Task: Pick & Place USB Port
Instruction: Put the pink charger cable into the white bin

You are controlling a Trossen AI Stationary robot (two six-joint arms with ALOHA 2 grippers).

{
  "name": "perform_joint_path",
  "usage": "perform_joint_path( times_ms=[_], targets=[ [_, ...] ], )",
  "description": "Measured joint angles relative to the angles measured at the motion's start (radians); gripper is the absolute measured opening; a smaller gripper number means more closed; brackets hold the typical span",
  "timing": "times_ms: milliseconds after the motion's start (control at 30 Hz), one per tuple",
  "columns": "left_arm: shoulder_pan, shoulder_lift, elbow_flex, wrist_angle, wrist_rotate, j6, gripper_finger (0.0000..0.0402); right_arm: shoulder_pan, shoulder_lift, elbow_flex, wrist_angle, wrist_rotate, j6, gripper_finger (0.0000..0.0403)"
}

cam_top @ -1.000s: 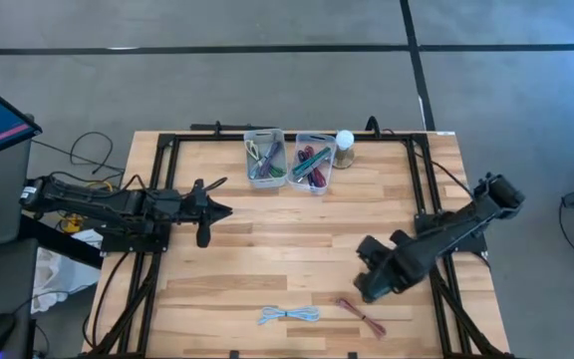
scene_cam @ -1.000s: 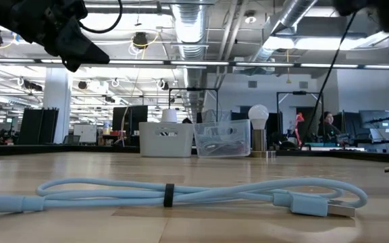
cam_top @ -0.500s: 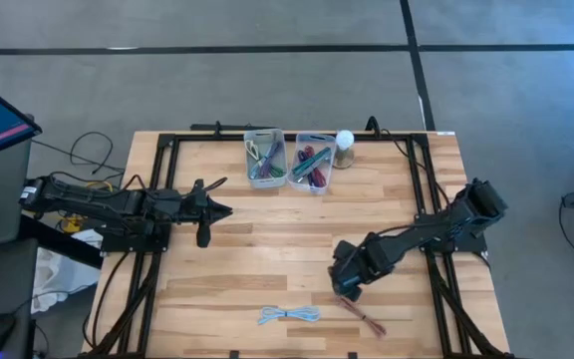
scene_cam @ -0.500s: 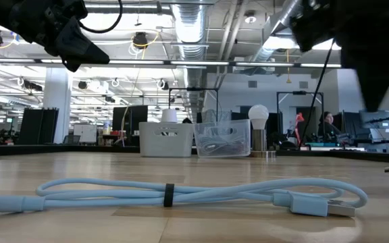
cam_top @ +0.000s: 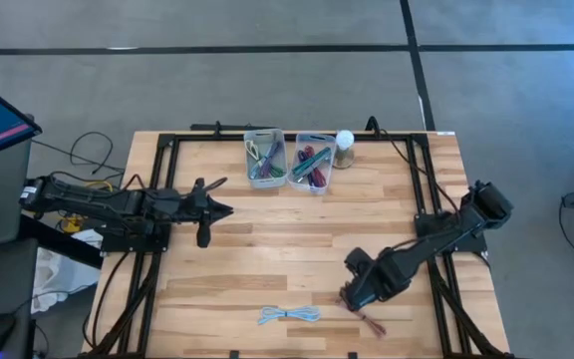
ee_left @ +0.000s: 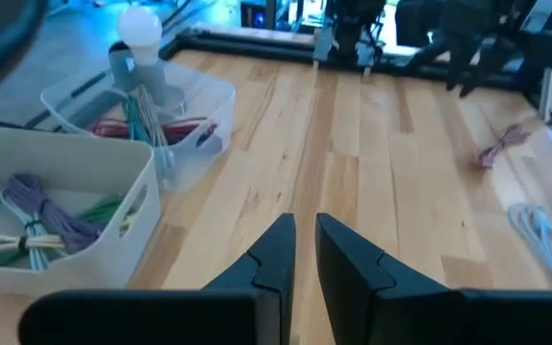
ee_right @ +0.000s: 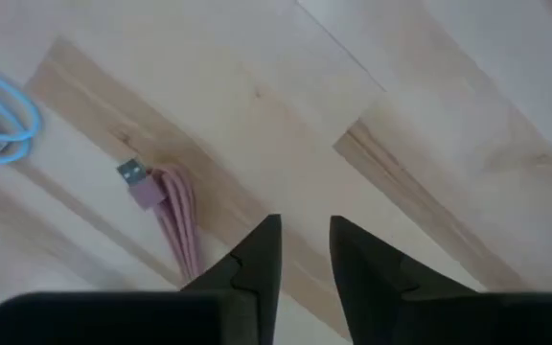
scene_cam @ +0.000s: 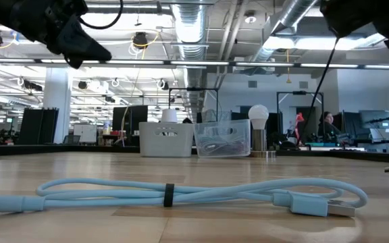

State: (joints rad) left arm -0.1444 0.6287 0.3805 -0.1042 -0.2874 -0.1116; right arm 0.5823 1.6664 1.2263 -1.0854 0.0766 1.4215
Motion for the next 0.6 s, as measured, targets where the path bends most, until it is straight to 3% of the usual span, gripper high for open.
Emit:
perform_joint_path(
  times_ms=[433,600],
  targets=[
    [0.0,-0.002,0.0,0.124,0.0,0.127,0.0044,-0.021,0.0,0.0,0.002,0.038,0.09,0.0087],
    [0.0,-0.002,0.0,0.186,0.0,0.218,0.0044,-0.012,0.0,0.0,0.02,-0.004,0.141,0.0087]
  ],
)
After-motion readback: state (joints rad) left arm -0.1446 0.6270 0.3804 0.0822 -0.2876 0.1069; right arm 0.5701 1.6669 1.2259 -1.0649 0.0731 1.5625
